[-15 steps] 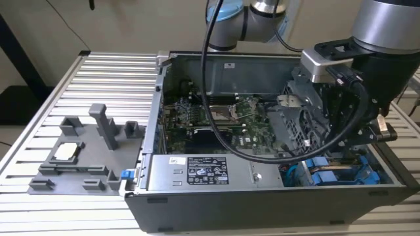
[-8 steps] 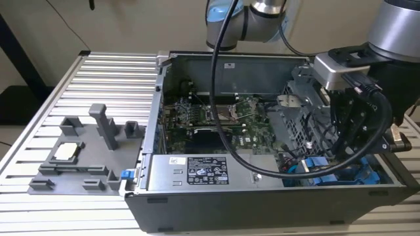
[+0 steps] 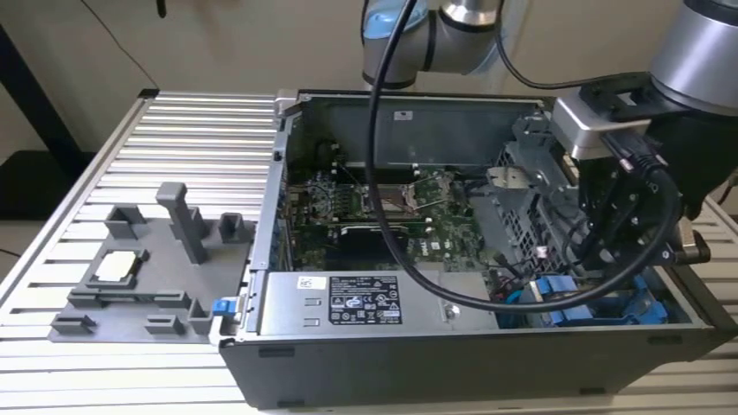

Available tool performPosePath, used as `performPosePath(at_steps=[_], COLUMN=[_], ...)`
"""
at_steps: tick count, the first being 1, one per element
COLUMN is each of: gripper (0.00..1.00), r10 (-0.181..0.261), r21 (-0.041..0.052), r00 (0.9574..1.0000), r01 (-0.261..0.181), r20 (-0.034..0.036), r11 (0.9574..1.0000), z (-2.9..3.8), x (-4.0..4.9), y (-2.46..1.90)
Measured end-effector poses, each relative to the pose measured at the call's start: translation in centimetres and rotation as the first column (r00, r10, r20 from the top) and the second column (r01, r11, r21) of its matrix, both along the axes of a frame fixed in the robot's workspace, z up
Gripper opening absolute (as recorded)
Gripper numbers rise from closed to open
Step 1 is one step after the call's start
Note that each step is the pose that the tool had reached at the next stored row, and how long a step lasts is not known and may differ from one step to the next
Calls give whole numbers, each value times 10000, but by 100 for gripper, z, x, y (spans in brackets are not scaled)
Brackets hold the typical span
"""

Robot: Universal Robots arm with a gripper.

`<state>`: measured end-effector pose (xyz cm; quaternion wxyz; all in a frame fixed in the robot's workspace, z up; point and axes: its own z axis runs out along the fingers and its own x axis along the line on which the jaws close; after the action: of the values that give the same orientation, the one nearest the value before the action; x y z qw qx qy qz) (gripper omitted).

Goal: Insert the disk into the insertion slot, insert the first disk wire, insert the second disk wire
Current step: 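Insert the second disk wire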

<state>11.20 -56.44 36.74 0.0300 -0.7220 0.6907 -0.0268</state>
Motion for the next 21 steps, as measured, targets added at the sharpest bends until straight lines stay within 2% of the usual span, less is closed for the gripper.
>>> performPosePath(at_steps=[1,3,4,5,6,9,11,16,17,21], gripper=[16,16,16,16,16,16,16,16,16,16], r10=[-6,-18,-20,-20,-21,-21,-21,-18,-16,-5], r21=[172,451,510,516,516,515,517,570,603,835], r00=[10000,10000,10000,10000,9999,9991,9986,9983,9983,9983], r01=[6,18,20,22,28,43,48,51,51,53], r20=[0,0,-5,-41,-125,-425,-531,-577,-578,-578], r11=[9999,9990,9987,9987,9987,9987,9987,9984,9982,9965], z=[-1,-5,-7,-8,-9,-12,-18,-44,-52,-69], x=[2,5,9,17,30,83,119,189,200,211], y=[-2,-11,-19,-29,-40,-70,-90,-142,-148,-154])
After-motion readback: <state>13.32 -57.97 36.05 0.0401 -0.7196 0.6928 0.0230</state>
